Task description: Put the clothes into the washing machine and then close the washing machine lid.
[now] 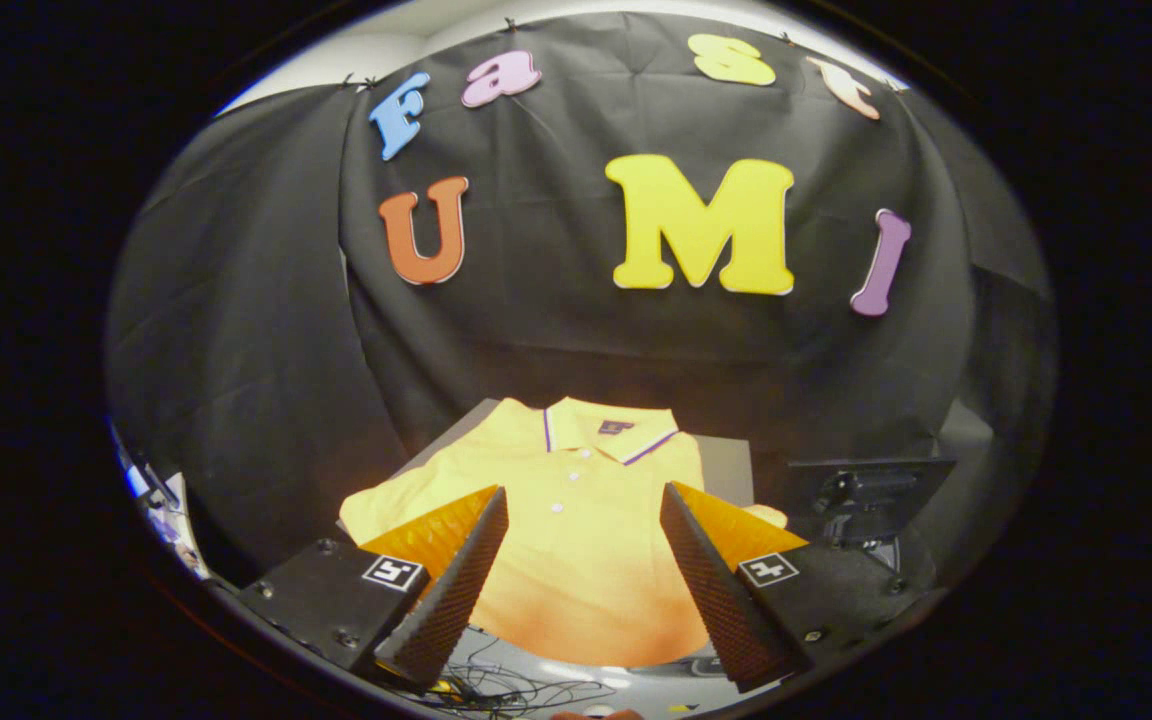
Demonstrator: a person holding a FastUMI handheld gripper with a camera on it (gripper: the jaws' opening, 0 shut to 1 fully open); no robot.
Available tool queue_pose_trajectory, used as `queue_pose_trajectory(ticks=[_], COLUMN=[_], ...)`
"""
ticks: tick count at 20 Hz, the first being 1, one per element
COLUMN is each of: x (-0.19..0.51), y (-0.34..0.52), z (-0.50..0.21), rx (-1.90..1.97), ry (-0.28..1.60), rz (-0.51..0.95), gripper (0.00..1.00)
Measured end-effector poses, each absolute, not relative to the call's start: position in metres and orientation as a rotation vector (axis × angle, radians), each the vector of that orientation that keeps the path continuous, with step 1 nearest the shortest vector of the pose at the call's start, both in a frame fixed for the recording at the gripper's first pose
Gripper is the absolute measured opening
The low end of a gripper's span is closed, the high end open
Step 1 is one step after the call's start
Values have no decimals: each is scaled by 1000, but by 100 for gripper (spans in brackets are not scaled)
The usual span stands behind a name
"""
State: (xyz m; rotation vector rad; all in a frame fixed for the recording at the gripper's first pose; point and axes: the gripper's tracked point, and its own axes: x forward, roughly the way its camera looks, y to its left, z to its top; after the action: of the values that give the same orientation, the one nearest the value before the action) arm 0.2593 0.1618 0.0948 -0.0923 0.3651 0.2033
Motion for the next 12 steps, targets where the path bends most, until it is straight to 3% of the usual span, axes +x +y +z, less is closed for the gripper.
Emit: queue_pose_trajectory(ticks=[12], x=[357], y=[176], z=[77], rx=[-157], ry=[799], rz=[214], gripper=[100])
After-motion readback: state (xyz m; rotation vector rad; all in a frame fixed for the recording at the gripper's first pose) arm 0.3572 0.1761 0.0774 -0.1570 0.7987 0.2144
